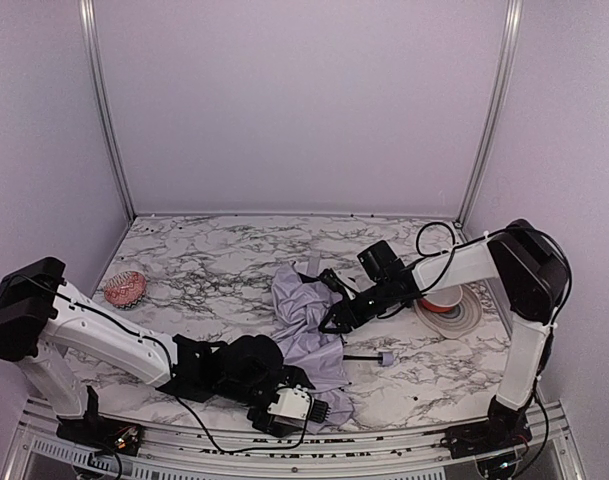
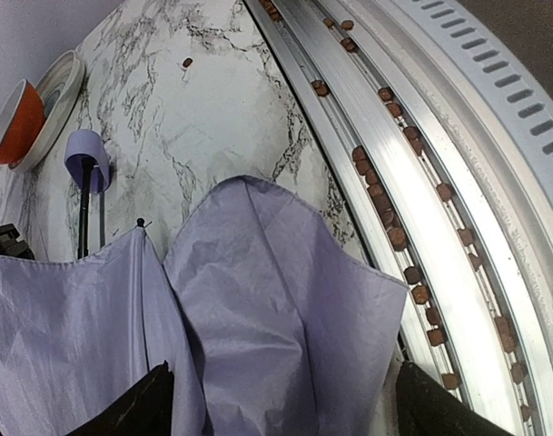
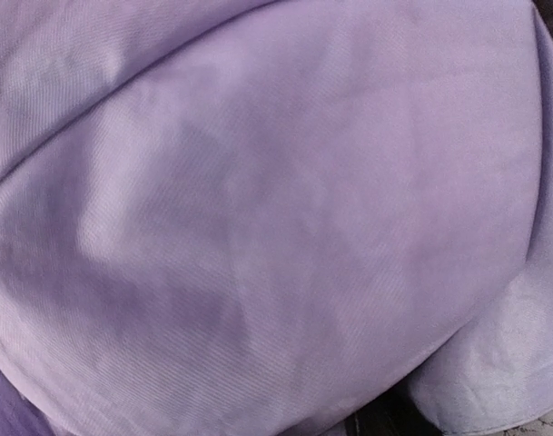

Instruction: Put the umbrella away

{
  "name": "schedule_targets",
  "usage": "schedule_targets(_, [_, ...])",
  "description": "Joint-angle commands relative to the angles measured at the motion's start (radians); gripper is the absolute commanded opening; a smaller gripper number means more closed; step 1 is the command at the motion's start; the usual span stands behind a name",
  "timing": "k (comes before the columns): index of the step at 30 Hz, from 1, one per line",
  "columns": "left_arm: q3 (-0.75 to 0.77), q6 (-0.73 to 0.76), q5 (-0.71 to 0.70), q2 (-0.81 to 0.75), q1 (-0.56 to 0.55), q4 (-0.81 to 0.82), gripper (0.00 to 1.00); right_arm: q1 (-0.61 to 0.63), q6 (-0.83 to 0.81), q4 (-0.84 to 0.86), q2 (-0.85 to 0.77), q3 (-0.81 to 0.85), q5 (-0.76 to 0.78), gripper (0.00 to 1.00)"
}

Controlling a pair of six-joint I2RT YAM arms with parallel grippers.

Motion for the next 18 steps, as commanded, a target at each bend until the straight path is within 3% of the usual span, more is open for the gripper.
schedule_targets(1, [0.006,0.024,0.014,0.015,-0.004,-0.039,0.86,0.007,-0.017,-0.106,0.055,0.005,0.055,0.53])
schedule_targets(5, [0.011,0.026,-0.049,0.065,-0.004,-0.04,0.78,0.02,-0.029,-0.118,0.061,0.026,0.05,0.51])
schedule_targets(10, [0.012,0.031,-0.109,0.097,-0.004,-0.002,0.47,0.049,-0.057,-0.139,0.068,0.046,0.041,0.49])
schedule_targets(14, [0.01,0.026,-0.199,0.082,-0.002,0.045,0.0,0.055,-0.08,-0.157,0.079,0.038,0.032,0.46])
schedule_targets(18, [0.011,-0.039,-0.274,0.016,0.009,0.111,0.0,0.076,-0.124,-0.161,0.073,0.015,-0.021,0.45])
